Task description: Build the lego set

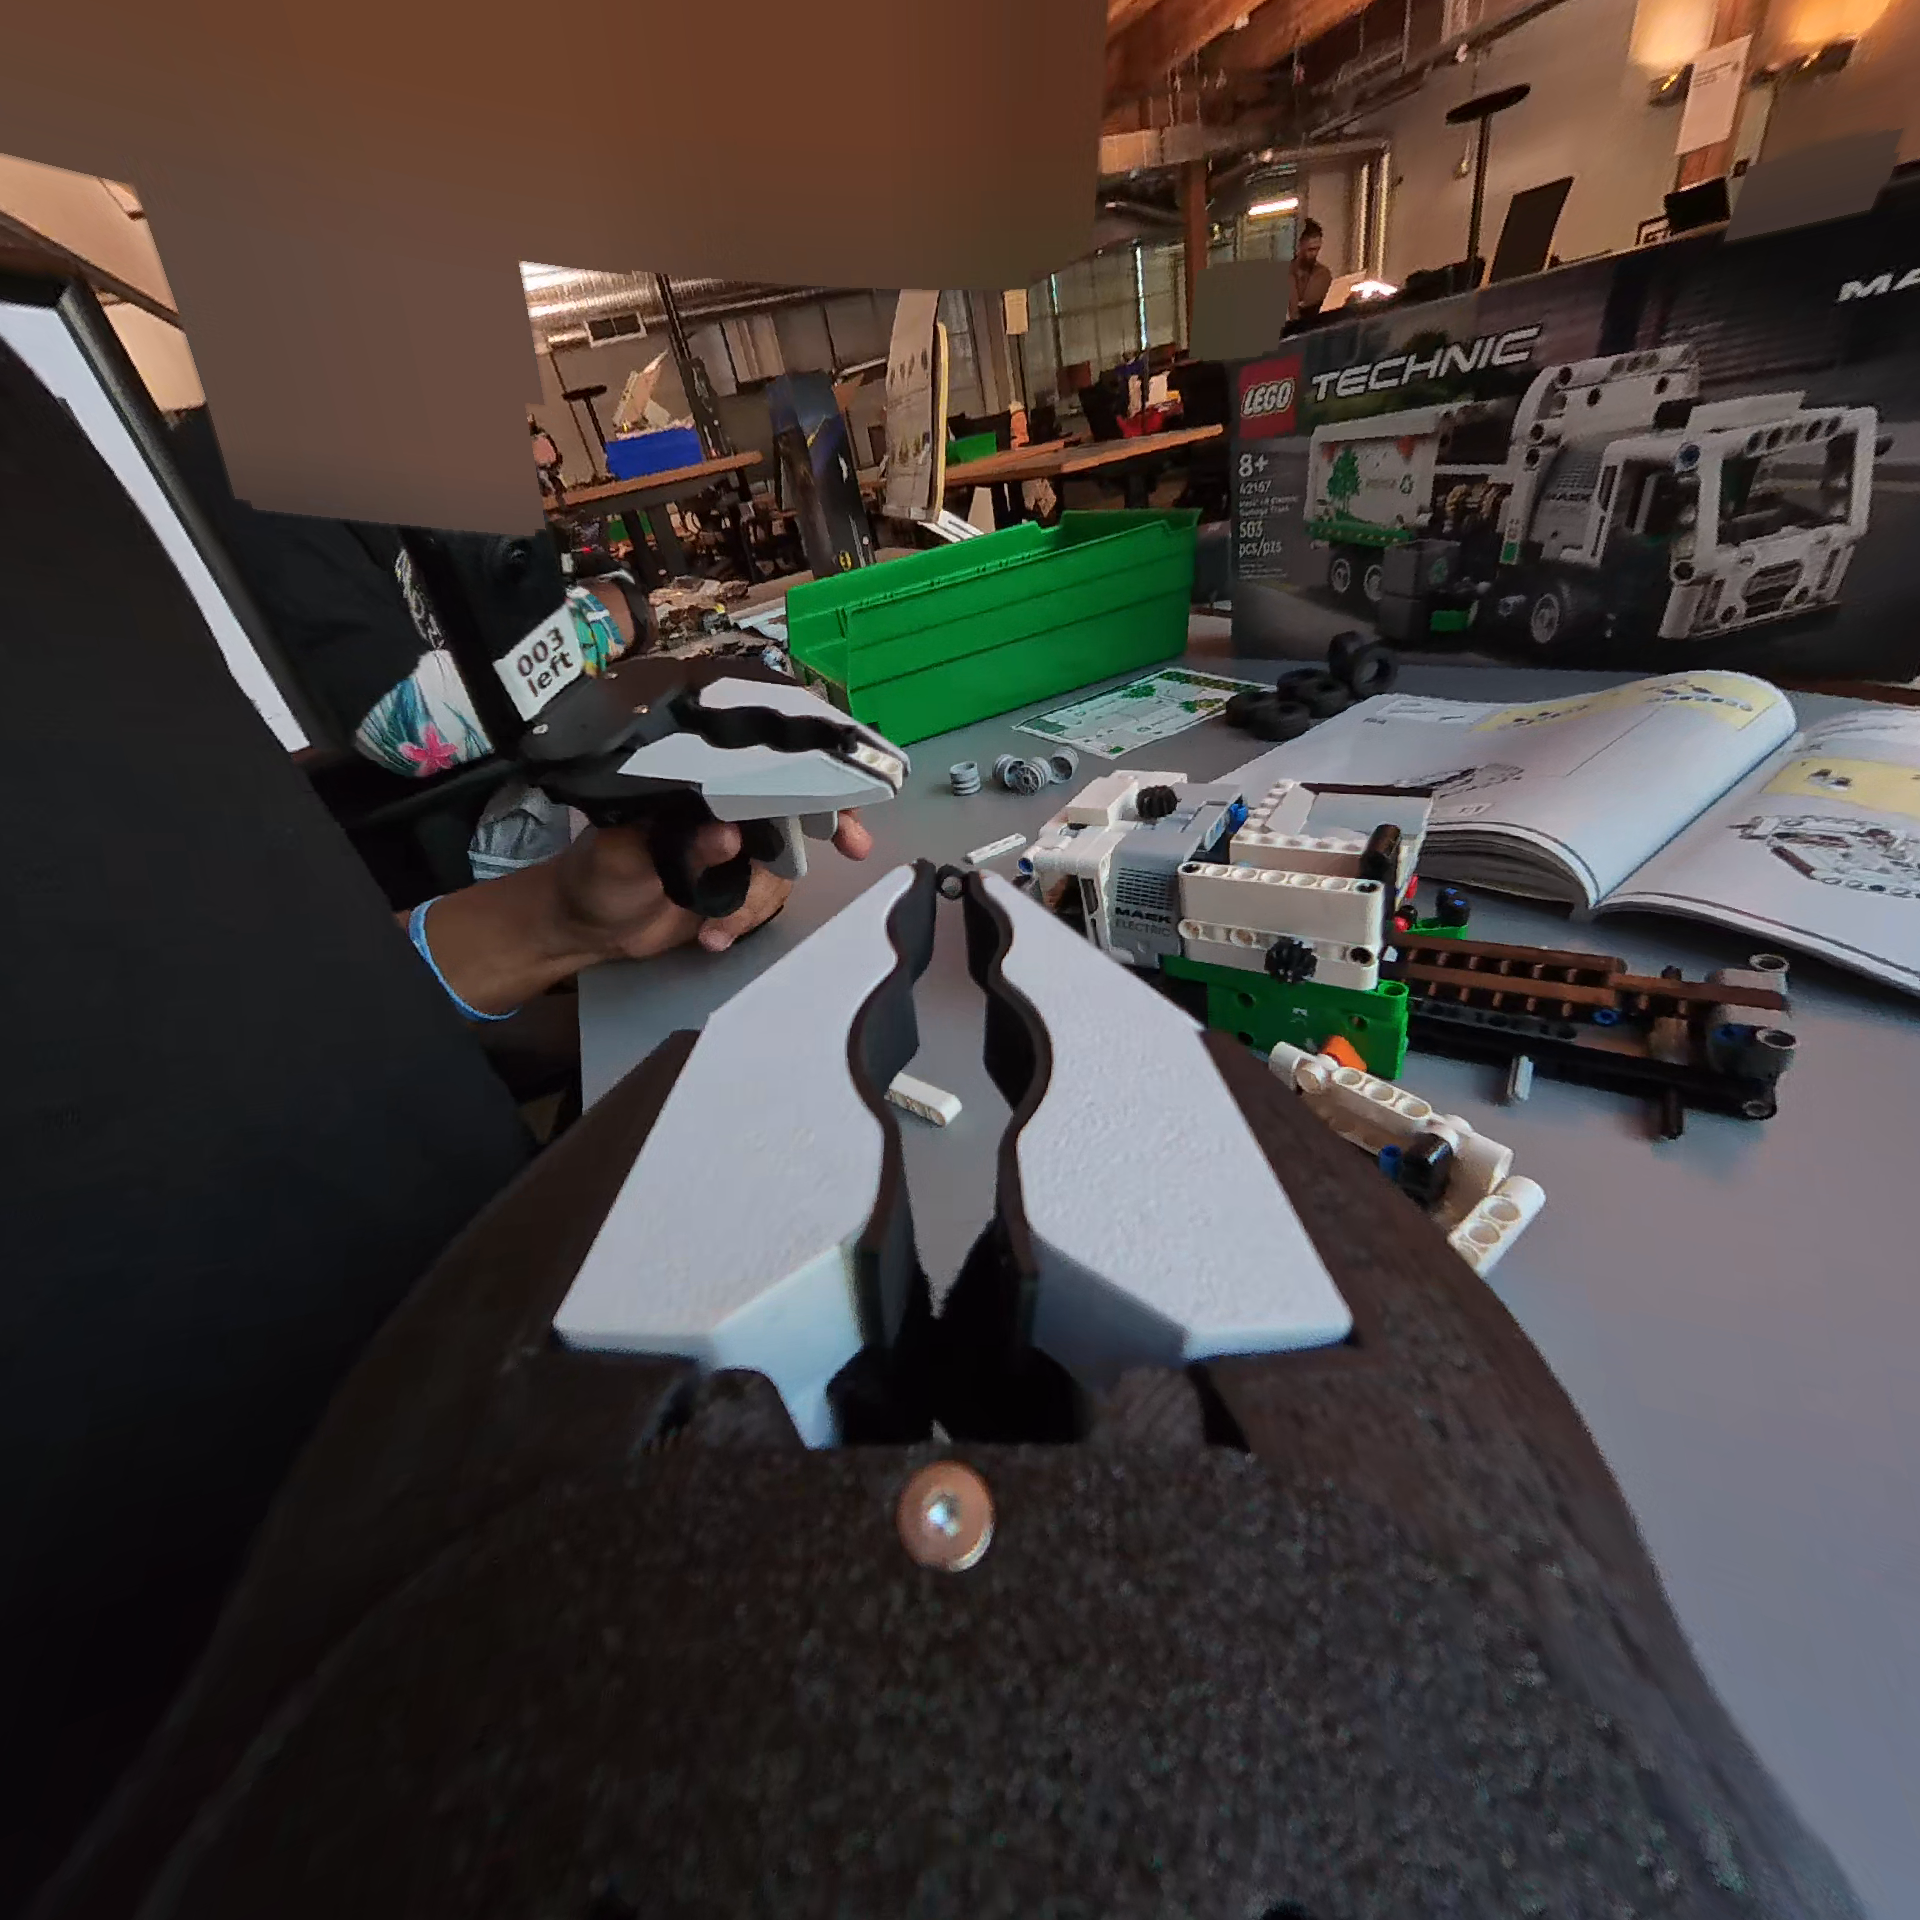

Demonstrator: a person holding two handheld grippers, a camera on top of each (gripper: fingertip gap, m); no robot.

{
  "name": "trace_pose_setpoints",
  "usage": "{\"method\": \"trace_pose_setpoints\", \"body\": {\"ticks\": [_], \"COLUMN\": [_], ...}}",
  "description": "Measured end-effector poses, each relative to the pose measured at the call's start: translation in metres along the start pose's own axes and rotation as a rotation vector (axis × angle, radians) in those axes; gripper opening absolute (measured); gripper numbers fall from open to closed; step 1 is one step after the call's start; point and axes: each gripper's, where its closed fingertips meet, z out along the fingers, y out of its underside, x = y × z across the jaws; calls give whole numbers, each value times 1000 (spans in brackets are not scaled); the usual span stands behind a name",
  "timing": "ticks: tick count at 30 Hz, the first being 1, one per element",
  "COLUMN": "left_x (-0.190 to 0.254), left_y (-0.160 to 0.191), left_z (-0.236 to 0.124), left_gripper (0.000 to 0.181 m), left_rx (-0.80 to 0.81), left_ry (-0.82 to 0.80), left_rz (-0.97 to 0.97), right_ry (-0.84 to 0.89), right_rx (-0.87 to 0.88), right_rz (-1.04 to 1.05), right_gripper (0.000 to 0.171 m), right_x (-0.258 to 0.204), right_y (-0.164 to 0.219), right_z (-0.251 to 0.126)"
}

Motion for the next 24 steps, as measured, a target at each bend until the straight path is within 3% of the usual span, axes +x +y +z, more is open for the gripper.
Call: {"method": "trace_pose_setpoints", "body": {"ticks": [24], "left_x": [-12], "left_y": [6], "left_z": [12], "left_gripper": [6], "left_rx": [-47], "left_ry": [-30], "left_rz": [-83], "right_ry": [123], "right_rx": [-76], "right_rz": [-43], "right_gripper": [4], "right_x": [20], "right_y": [12], "right_z": [2]}}
